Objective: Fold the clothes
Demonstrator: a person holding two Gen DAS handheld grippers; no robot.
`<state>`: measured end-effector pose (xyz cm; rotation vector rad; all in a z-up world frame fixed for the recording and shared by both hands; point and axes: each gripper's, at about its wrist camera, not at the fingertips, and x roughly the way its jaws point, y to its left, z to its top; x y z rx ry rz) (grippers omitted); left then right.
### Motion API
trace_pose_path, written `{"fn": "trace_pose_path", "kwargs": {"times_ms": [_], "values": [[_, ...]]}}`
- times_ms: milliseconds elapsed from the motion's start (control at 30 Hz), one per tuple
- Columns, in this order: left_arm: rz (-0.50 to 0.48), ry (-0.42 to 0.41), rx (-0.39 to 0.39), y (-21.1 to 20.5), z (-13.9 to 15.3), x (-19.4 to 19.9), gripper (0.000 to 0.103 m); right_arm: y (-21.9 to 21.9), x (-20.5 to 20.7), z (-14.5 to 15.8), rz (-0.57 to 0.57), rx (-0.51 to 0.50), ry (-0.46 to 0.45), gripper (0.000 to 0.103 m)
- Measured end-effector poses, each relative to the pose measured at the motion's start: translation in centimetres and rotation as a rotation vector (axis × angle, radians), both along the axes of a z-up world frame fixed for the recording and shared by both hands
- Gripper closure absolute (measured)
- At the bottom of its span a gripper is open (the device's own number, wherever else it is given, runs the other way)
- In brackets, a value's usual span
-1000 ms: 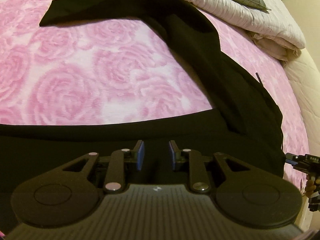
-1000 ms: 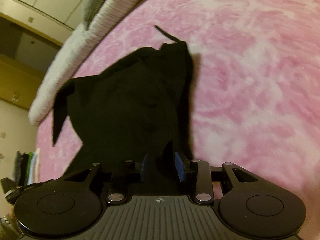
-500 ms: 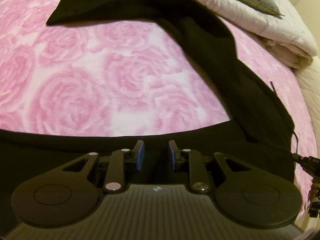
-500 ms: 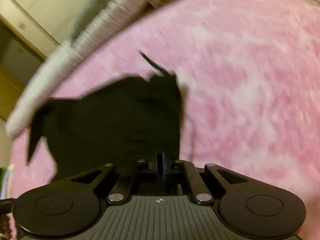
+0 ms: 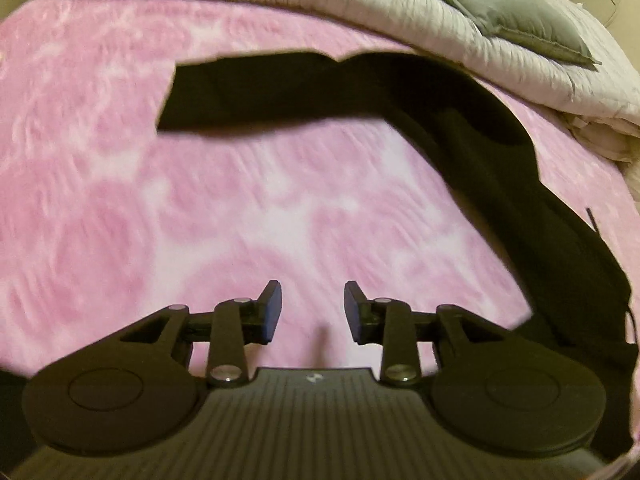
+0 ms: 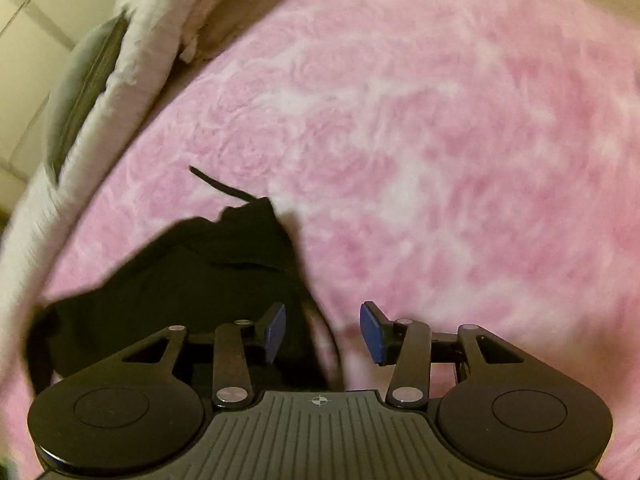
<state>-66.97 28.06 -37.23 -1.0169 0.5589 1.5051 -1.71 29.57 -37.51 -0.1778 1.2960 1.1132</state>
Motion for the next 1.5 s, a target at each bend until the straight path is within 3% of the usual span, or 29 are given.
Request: {"fn": "trace_pose_path", "kwargs": {"times_ms": [133,200,433,533,567,600,633,733,867,933,1033,1100,1167,1267,1367,1500], "values": [[-0.019,0.069,0.032,2.8,0.0,-2.6,0.070,1.5,-1.2,0.3,-0.050,0.032,0.136,0.057],[-0.039,0.120,0.054,4.4,-0.1,-3.4,0.067,2.7,-2.5,0.8,-0.037,0.037,0.115,0.057],[-0.231,0.428,0.094,11.2,-3.2,-3.5,0.064,4.1,-6.5,0.6,-0.046,0.014,0.100,0.057],[-0.333,0.470,0.079,12.9,-4.8,-3.6,0.065,3.7,-7.1,0.3,-0.068,-0.017,0.077,0.057],[-0.365,0.450,0.071,13.1,-5.1,-3.9,0.074,3.6,-7.3,0.2,-0.075,-0.027,0.070,0.057],[-0.395,0.420,0.070,13.2,-5.1,-4.3,0.095,3.7,-7.1,0.2,-0.096,-0.031,0.072,0.057],[-0.411,0.393,0.061,13.2,-4.8,-4.6,0.097,3.7,-7.0,0.1,-0.117,-0.035,0.075,0.057],[-0.388,0.358,0.090,12.0,-0.7,-5.6,0.100,3.7,-6.5,0.0,-0.180,-0.046,0.084,0.057],[-0.277,0.190,0.209,11.0,10.6,-8.2,0.100,4.6,-6.4,0.4,-0.186,-0.054,0.061,0.057],[-0.225,0.117,0.244,12.6,15.3,-9.8,0.100,5.3,-6.5,0.5,-0.183,-0.057,0.054,0.057],[-0.143,0.088,0.258,16.7,19.0,-11.9,0.098,6.4,-6.9,0.3,-0.189,-0.054,0.073,0.057],[-0.139,0.120,0.143,19.8,16.9,-13.1,0.080,7.2,-7.4,0.2,-0.182,-0.051,0.092,0.057],[-0.058,0.160,0.000,22.0,12.6,-15.0,0.064,7.8,-7.8,0.2,-0.155,-0.045,0.101,0.057],[0.121,0.019,-0.143,21.6,5.3,-18.9,0.067,8.3,-8.4,0.1,-0.114,-0.049,0.088,0.057],[0.230,-0.145,-0.109,18.0,1.5,-19.6,0.068,7.7,-8.3,0.0,-0.101,-0.071,0.057,0.057],[0.240,-0.246,-0.103,14.0,-1.6,-17.9,0.067,6.2,-8.0,-0.4,-0.146,-0.108,0.046,0.057]]}}
